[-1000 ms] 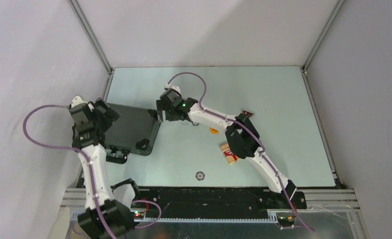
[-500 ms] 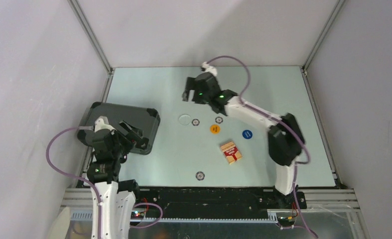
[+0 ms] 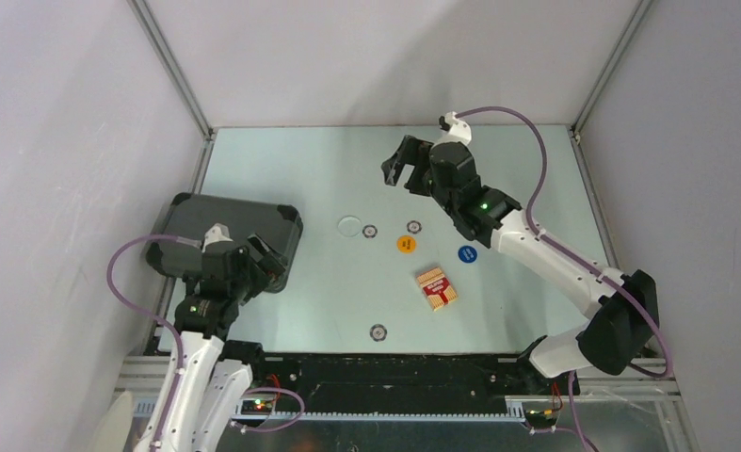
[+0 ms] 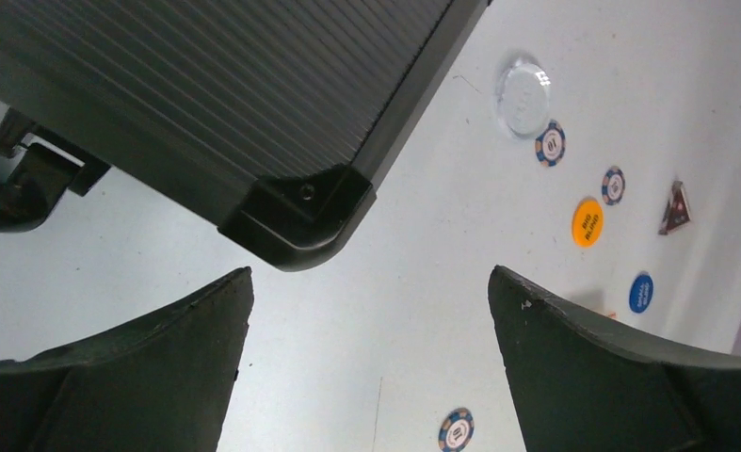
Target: Pack up texas hold em set
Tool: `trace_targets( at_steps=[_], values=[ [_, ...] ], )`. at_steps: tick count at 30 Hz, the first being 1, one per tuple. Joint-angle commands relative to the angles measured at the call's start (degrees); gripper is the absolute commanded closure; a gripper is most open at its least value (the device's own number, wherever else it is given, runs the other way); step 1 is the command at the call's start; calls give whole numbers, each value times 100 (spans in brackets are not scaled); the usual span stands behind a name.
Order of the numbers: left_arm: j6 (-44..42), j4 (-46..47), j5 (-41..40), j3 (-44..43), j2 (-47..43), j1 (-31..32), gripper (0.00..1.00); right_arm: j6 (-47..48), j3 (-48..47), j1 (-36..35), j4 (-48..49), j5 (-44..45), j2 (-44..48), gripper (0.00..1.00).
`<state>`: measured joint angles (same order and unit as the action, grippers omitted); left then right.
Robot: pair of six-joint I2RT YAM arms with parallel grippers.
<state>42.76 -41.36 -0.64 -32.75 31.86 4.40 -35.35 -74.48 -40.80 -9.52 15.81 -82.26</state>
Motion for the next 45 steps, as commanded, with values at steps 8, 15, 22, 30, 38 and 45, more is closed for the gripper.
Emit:
trace_targets(
  at_steps=[8, 15, 22, 30, 38, 45],
  values=[
    [468, 250, -1032, -82, 651, 339, 0, -167, 488, -1, -65, 244, 307, 1],
    [229, 1036, -954, -250, 1532, 340, 0, -173, 796, 15, -9, 323, 641, 1],
    [-65, 1759, -750, -717, 2542, 339, 0, -130, 983, -6, -80, 532, 816, 1],
    [-285, 2232, -609, -1519, 3783, 335, 0, -173, 1157, -16, -31, 571, 869, 1],
    [-216, 2707, -452, -2151, 4705, 474, 0, -178, 1289, -16, -49, 616, 937, 1],
    [-681, 2925, -630, -3115, 5612, 662, 0, -172, 1420, -24, -68, 635, 1017, 1]
  ],
)
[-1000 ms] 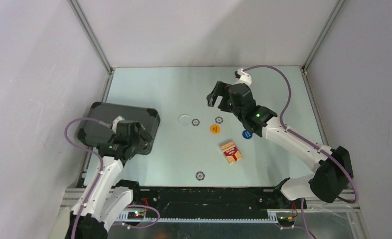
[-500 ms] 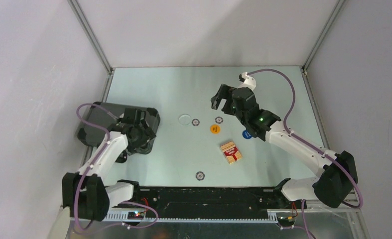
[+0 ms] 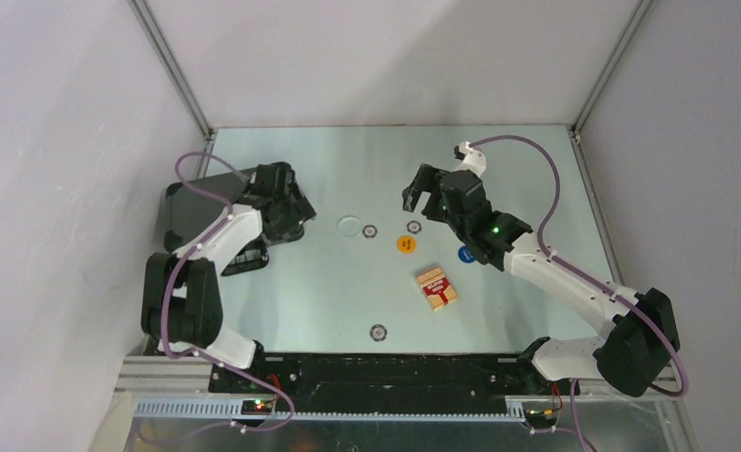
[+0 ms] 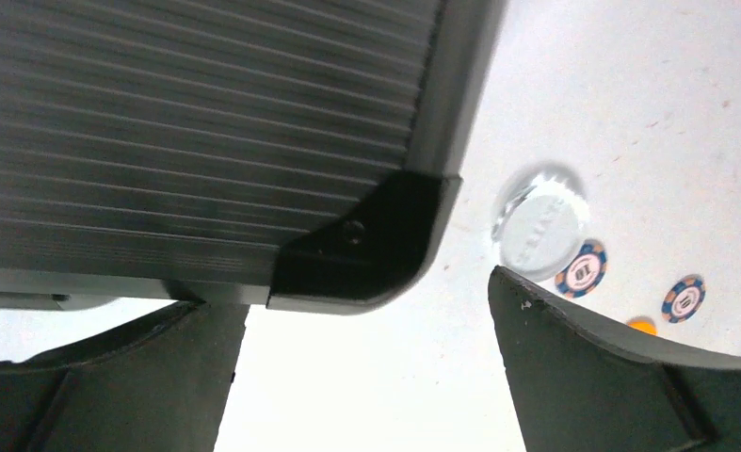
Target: Pack up texas hold em set
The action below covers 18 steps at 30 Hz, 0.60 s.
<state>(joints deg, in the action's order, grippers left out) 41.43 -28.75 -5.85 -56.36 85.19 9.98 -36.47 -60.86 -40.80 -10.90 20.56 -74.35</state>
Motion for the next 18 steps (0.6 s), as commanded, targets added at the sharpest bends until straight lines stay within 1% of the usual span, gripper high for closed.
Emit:
trace_targets(
  at_steps=[1, 5, 7, 9, 13, 18],
  values=[
    [-689, 1663, -103, -969, 494, 130, 0, -68, 75, -20, 63, 171, 251, 1],
    [-1014, 1658, -16, -1519, 1017, 144, 0, -67, 161, -17, 45, 176, 340, 1],
    [-1156, 1639, 65, -1651, 1111, 150, 0, -56, 187, -14, -2, 188, 377, 1],
    [-1157, 1614, 183, -1593, 960, 145, 0, -47, 226, -10, -8, 207, 414, 1],
    [-1125, 1410, 215, -1239, 165, 176, 0, -120, 383, 49, 60, 139, 496, 1],
    [-1236, 945, -513, -665, -1241, 76, 0, -216, 494, 51, 127, 3, 462, 1]
  ],
)
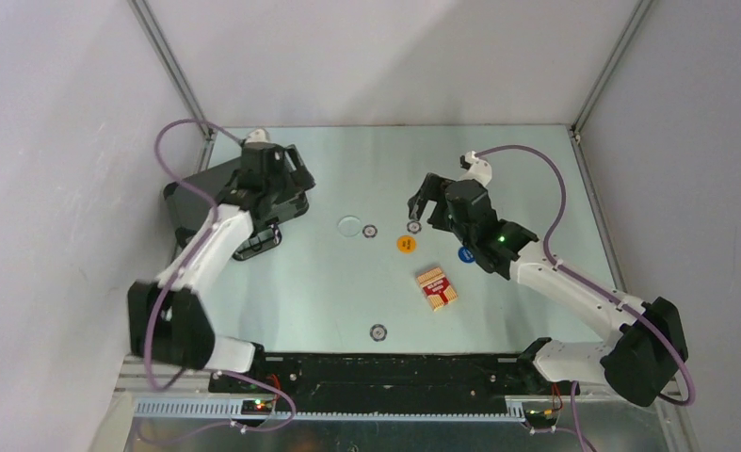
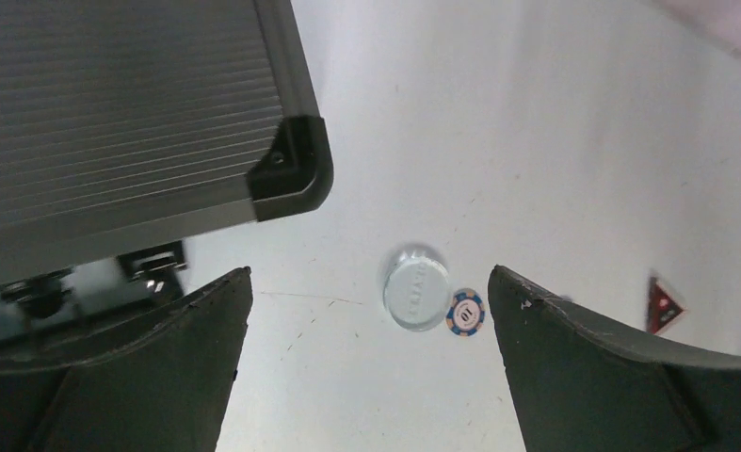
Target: Pack up texas hold em set
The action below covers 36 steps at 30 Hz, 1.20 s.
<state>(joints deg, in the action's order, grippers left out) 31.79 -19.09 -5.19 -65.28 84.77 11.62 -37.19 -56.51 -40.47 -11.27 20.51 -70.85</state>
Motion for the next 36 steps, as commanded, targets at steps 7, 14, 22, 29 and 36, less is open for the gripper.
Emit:
trace_targets(
  at_steps=[7, 14, 22, 29, 36],
  values=[
    [-405, -822, -262, -88, -1459, -1872, 0, -124, 87, 23, 119, -65, 132, 1],
    [-380, -1365, -1516, -1140, -512, -2478, 0, -86, 198, 73, 157, -161, 139, 1],
    [-528, -1355, -2423, -1973, 790, -2612, 0, 63, 224, 107, 217, -318, 45, 1],
    [-776, -1083, -3341, -1901, 1189, -2699, 0, 147, 219, 222, 329, -572, -159, 1],
    [-1455, -492, -3867, -1611, 1514, -2717, 0, 175, 220, 241, 422, -781, -235, 1]
  ],
)
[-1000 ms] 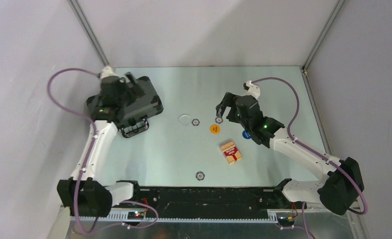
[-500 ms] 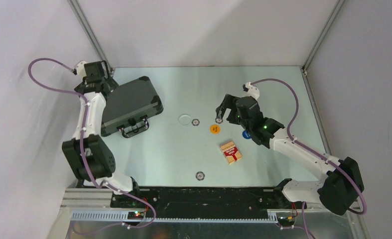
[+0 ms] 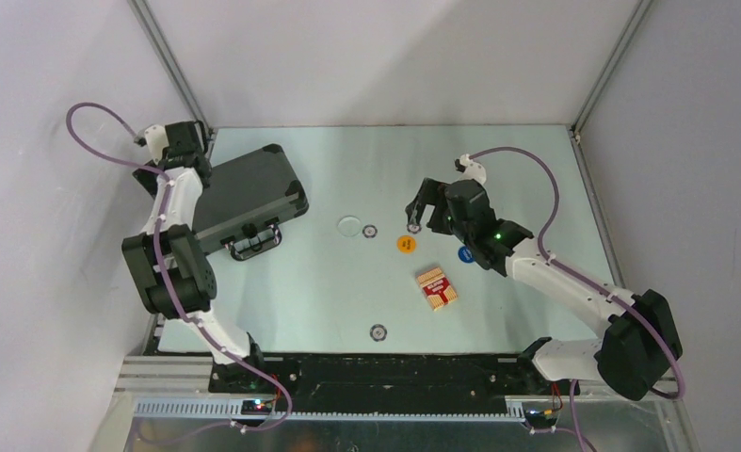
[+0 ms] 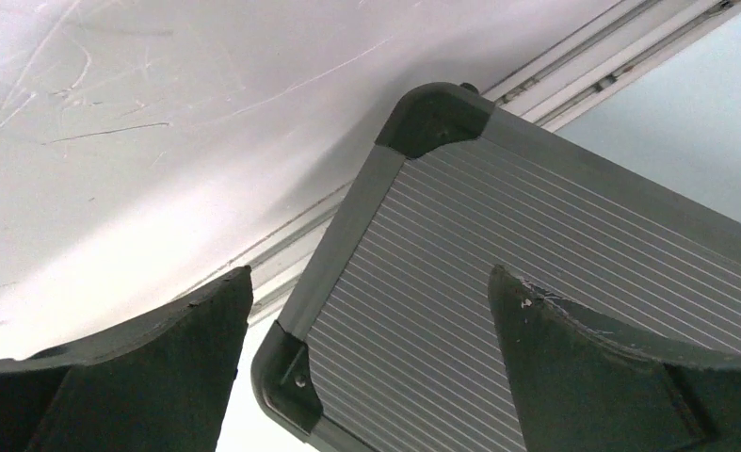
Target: Pack up texas hold em set
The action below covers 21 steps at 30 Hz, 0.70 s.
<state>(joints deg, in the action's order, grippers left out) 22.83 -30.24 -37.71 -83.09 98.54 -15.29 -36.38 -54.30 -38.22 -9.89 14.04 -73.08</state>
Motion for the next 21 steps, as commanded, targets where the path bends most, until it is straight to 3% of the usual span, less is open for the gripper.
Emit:
trace_targets(
  at_steps=[1, 12, 21],
  values=[
    [-612, 690, -658, 214, 174, -31, 0, 108, -1, 16, 286, -136, -4, 1],
    [-507, 1196, -343, 509, 451, -260, 0, 203, -1, 54, 362, -254, -104, 1],
    [-234, 1191, 1510, 639, 430, -840, 0, 160, -2, 35, 533, -406, -185, 1]
  ],
)
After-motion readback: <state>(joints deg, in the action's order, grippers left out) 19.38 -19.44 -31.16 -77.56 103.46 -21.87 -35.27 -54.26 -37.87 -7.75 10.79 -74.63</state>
